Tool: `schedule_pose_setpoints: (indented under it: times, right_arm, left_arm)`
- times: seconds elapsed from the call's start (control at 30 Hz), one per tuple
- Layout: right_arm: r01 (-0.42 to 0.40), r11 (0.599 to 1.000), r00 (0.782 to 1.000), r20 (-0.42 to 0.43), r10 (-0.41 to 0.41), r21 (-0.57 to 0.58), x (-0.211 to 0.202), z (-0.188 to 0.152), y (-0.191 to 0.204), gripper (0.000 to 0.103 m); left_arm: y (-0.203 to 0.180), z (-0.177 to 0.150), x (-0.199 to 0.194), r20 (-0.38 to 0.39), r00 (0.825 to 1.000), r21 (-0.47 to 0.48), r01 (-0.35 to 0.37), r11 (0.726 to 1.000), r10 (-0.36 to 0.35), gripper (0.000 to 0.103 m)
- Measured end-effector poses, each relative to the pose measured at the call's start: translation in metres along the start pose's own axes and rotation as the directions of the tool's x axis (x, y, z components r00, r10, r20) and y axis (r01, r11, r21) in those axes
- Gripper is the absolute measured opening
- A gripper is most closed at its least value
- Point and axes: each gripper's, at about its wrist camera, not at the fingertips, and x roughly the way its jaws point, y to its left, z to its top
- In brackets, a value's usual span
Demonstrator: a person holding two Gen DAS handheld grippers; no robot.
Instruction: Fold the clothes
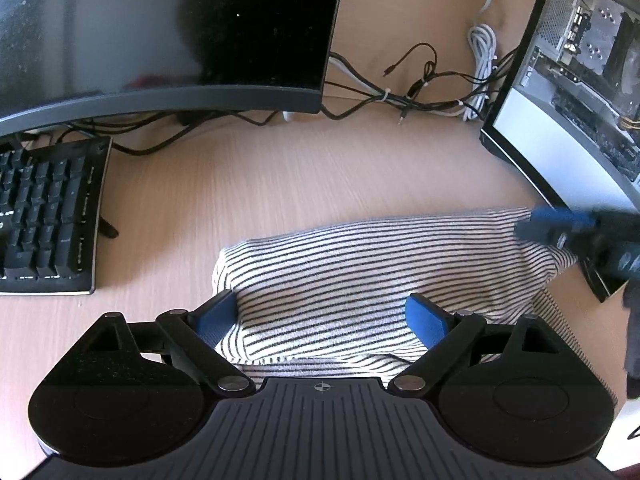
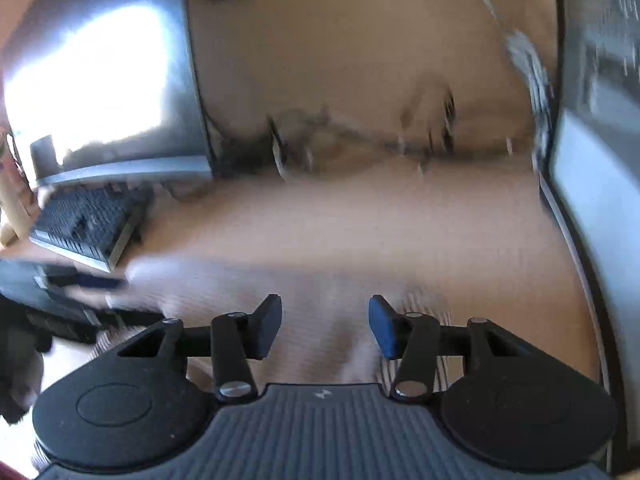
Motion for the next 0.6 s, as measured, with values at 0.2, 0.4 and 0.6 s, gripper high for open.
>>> schedule_pose_setpoints:
  times: [0.2,0.4,0.6]
  right_arm:
    - [0.028,0.998,1.000,0.000,-0.028,-0.048,0.012,-0.024,0.008,0.052]
    - [0.062,0.996,0.997,0.045,-0.059,-0.063,0.036,-0.008,0.022,0.055]
    - [-0.054,0.998,0.998,0.026,0.055,-0.018,0.043,0.003,0.014,0.086]
  left_arm:
    - [-0.004,0.001,0.009,0.007,1.000,0.029,-0.007,1.000,0.006,0.100]
    - [-0.007,0.017,0.033,0.036,0.999,0.104,-0.042,0.994,0.038,0.100]
    - [-0.006,0.037,0.046,-0.004,0.999,0.114,-0.043,0.993,0.044,0.101]
